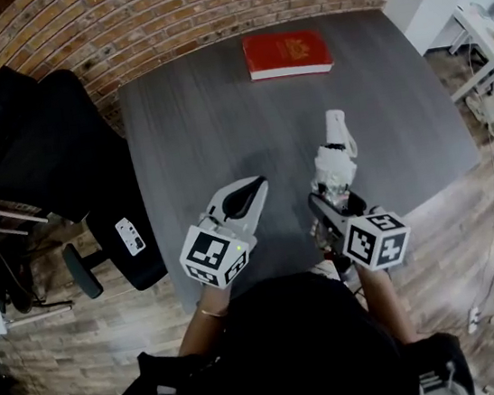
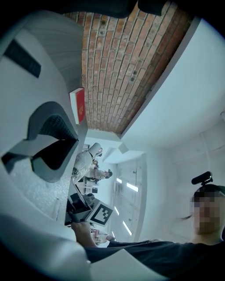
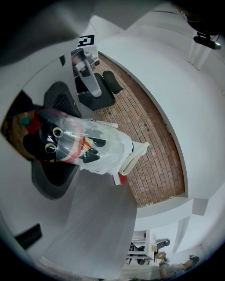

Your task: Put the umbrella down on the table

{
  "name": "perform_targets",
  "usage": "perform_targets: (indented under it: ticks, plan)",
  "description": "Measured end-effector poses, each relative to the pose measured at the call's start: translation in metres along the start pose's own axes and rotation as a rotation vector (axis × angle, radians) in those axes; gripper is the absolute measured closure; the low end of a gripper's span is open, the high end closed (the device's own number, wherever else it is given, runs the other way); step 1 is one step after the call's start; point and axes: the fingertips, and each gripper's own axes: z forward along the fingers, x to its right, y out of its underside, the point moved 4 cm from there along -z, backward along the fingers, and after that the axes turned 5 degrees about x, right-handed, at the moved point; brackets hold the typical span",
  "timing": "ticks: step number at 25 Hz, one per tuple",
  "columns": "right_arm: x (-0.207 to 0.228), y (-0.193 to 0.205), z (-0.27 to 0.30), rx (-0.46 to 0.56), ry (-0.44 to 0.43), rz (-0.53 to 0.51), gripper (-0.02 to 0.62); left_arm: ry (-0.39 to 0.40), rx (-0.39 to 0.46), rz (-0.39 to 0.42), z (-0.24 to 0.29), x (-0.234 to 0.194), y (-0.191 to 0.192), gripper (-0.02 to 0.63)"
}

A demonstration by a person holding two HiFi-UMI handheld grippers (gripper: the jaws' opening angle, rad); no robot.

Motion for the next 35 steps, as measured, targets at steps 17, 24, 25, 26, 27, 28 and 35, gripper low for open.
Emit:
perform_targets:
  ticks: [17,24,25,26,27,28,35]
  plan:
    - [0.025,0.007,0.055,-0.113,0.004,-0.002,0.304,-0.087,-0.025,-0.061,0.011,-0.040,0.020,0.604]
    - [0.035,0.019,0.069,-0.164,0.010,0.009,0.304,-0.095,-0.049,-0.083,0.015,-0.044,0.030,0.604]
    - [0.036,0.020,0.071,-0.172,0.011,0.011,0.304,-0.098,-0.051,-0.085,0.015,-0.045,0.030,0.604]
    - [0.036,0.022,0.072,-0.178,0.013,0.012,0.304,-0.100,-0.052,-0.085,0.015,-0.047,0.031,0.604]
    - [0.037,0.023,0.073,-0.183,0.015,0.013,0.304,-0.103,-0.052,-0.085,0.015,-0.049,0.031,0.604]
    - [0.037,0.023,0.075,-0.187,0.017,0.014,0.304,-0.106,-0.053,-0.085,0.015,-0.050,0.031,0.604]
    - [0.044,0.030,0.087,-0.222,0.032,0.017,0.304,-0.111,-0.062,-0.091,0.020,-0.060,0.033,0.604]
